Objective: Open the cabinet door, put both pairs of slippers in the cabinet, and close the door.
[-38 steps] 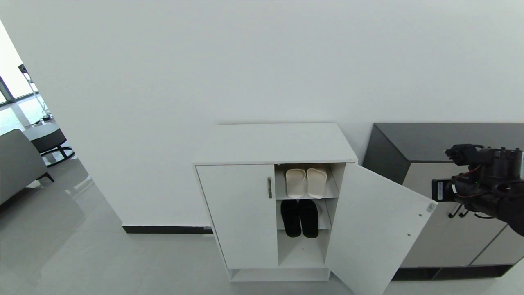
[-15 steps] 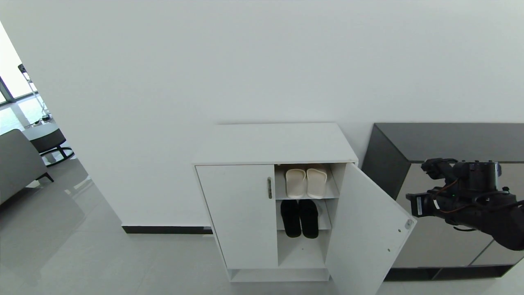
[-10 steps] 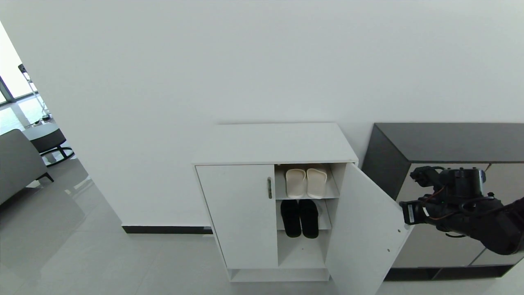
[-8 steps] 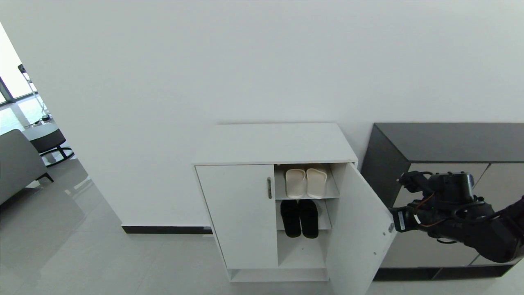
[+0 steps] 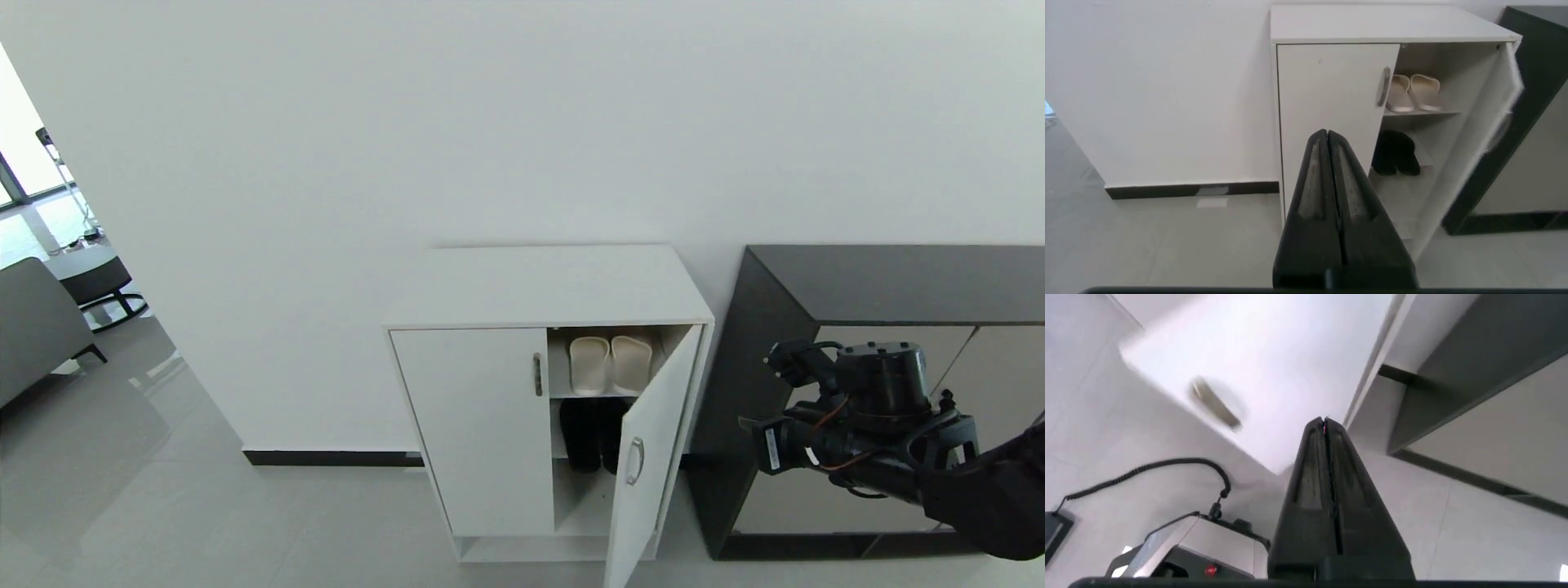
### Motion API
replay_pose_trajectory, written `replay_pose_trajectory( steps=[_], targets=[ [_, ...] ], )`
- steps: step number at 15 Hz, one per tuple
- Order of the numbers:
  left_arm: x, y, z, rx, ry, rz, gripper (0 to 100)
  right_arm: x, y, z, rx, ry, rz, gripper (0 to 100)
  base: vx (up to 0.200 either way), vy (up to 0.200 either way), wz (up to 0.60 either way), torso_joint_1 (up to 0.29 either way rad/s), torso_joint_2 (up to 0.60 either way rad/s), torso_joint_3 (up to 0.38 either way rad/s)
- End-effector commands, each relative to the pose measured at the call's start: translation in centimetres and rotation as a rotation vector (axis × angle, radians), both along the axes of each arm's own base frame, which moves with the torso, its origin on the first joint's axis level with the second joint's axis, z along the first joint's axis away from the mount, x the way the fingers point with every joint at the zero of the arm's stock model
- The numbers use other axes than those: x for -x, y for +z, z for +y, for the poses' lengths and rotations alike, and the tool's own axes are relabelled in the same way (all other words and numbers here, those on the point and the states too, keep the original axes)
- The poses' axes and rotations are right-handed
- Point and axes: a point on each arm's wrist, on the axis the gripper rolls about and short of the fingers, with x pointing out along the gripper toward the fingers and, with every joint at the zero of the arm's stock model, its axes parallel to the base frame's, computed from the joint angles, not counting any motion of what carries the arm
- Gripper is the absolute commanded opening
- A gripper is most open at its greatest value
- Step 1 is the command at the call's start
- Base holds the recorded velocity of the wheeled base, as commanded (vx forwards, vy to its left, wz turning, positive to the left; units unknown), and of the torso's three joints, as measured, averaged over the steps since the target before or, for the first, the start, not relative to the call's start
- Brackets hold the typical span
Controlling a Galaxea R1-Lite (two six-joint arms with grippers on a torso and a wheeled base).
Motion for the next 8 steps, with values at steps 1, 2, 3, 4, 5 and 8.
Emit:
replay_pose_trajectory(
  steps=[1, 2, 3, 4, 5, 8],
  targets=[
    [0.0, 0.0, 0.0, 0.0, 0.0, 0.0, 0, 0.3, 0.3, 0.4, -0.005, 0.015, -0.009, 0, 0.0, 0.0, 0.0, 0.0, 0.0, 0.0],
    [0.0, 0.0, 0.0, 0.0, 0.001, -0.001, 0, 0.4, 0.2, 0.7, -0.007, 0.024, -0.007, 0, 0.0, 0.0, 0.0, 0.0, 0.0, 0.0],
    [0.0, 0.0, 0.0, 0.0, 0.001, -0.001, 0, 0.4, 0.2, 1.1, -0.014, 0.034, -0.004, 0, 0.0, 0.0, 0.0, 0.0, 0.0, 0.0],
    [0.0, 0.0, 0.0, -0.001, 0.0, 0.0, 0, 0.3, 0.1, 2.0, -0.059, 0.033, 0.008, 0, 0.0, 0.0, 0.0, 0.0, 0.0, 0.0],
    [0.0, 0.0, 0.0, -0.001, 0.001, 0.0, 0, 0.1, 0.2, 3.4, -0.14, 0.024, -0.002, 0, 0.0, 0.0, 0.0, 0.0, 0.0, 0.0],
    [0.0, 0.0, 0.0, -0.001, 0.001, 0.0, 0, -0.8, -1.4, 6.4, -0.159, -0.08, -0.078, 0, 0.0, 0.0, 0.0, 0.0, 0.0, 0.0]
  ],
)
